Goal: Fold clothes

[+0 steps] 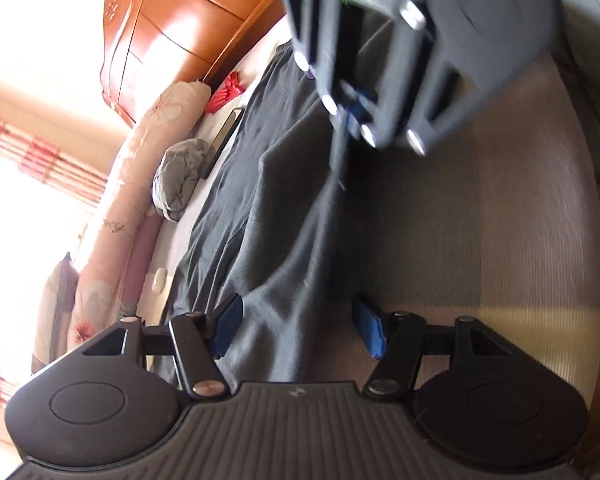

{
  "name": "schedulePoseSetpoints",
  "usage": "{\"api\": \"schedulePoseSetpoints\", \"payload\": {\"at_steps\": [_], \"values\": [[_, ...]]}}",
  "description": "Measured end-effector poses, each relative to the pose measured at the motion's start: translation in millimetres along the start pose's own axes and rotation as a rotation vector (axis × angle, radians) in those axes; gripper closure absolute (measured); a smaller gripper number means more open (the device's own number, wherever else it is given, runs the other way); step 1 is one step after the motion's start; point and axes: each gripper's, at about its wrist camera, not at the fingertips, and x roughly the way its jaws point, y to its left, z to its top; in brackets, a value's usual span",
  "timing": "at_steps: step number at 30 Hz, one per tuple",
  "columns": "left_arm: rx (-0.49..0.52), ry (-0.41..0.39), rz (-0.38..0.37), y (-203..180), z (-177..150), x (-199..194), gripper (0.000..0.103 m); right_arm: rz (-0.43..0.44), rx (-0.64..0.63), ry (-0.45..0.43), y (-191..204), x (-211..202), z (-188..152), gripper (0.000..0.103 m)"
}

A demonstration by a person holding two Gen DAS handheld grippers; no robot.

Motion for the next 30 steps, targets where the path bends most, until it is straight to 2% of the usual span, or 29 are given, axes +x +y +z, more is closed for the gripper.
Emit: {"api": "schedulePoseSetpoints", "payload": {"at_steps": [1, 2, 4, 5, 6, 9, 15, 19, 24, 28, 30], "values": [[0.017, 0.0, 0.004, -1, 0, -1, 0.041, 0.007, 0.012, -0.005, -1, -4, 0, 0.1], [0.035, 0.001, 0.008, -3, 0, -1, 0.046, 0.01, 0.017, -0.008, 0, -7, 1, 0.1], [0.076, 0.015, -0.004, -9, 3, 0, 0.069, 0.012, 0.019, -0.012, 2, -13, 1, 0.1], [0.092, 0.026, -0.016, -12, 4, 1, 0.087, 0.013, 0.016, -0.012, 3, -15, 0, 0.1], [0.106, 0.033, -0.026, -15, 5, 1, 0.095, 0.016, 0.013, -0.012, 4, -17, -1, 0.1], [0.085, 0.023, -0.059, -15, 7, -10, 0.101, 0.029, 0.006, -0.01, 8, -24, -7, 0.1], [0.064, -0.019, -0.143, -13, 18, -45, 0.101, 0.077, 0.023, 0.007, 7, -38, -23, 0.1], [0.038, -0.021, -0.19, -20, 22, -51, 0.102, 0.122, 0.085, 0.021, 2, -41, -31, 0.1], [-0.024, -0.033, -0.284, -23, 21, -59, 0.101, 0.201, 0.153, 0.04, -5, -42, -42, 0.099], [-0.074, -0.024, -0.3, -17, 14, -64, 0.098, 0.242, 0.232, 0.041, -14, -48, -46, 0.092], [-0.101, -0.024, -0.302, -12, 10, -69, 0.093, 0.255, 0.294, 0.029, -21, -54, -48, 0.089]]}}
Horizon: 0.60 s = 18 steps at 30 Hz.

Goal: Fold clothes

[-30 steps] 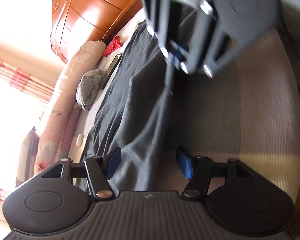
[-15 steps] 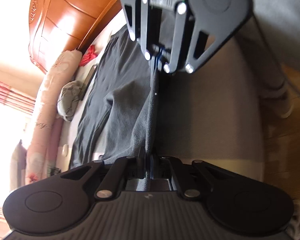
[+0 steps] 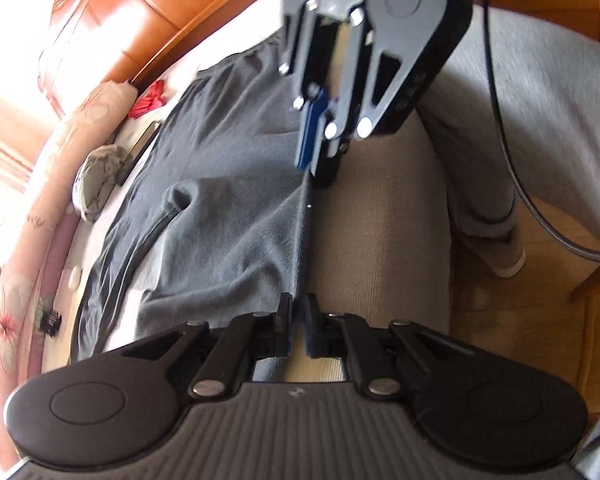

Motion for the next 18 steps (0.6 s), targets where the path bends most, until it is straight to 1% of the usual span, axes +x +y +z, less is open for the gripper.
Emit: {"api": "schedulePoseSetpoints", "payload": {"at_steps": [1, 3, 5, 7, 9, 12, 15, 18], "values": [[-0.007, -0.003, 0.002, 2, -2, -4, 0.092, 0.005, 0.029, -0.011, -3, -4, -1, 0.085], [-0.007, -0.009, 0.015, 5, -5, -12, 0.092, 0.011, 0.085, -0.03, -7, -13, -3, 0.084], [0.004, -0.015, 0.033, 8, -7, -21, 0.092, 0.003, 0.136, -0.047, -13, -21, -5, 0.081], [0.039, -0.017, 0.069, 15, -10, -28, 0.091, -0.019, 0.172, -0.062, -19, -30, -6, 0.078], [0.037, -0.007, 0.108, 28, -13, -32, 0.091, -0.062, 0.196, -0.078, -28, -36, -8, 0.076], [-0.053, 0.011, 0.157, 54, -17, -22, 0.091, -0.147, 0.257, -0.084, -51, -38, -10, 0.075], [-0.183, 0.024, 0.15, 73, -20, -1, 0.091, -0.247, 0.365, -0.067, -87, -25, -15, 0.075], [-0.253, 0.041, 0.128, 76, -22, 24, 0.091, -0.332, 0.42, -0.053, -115, -8, -20, 0.075]]}}
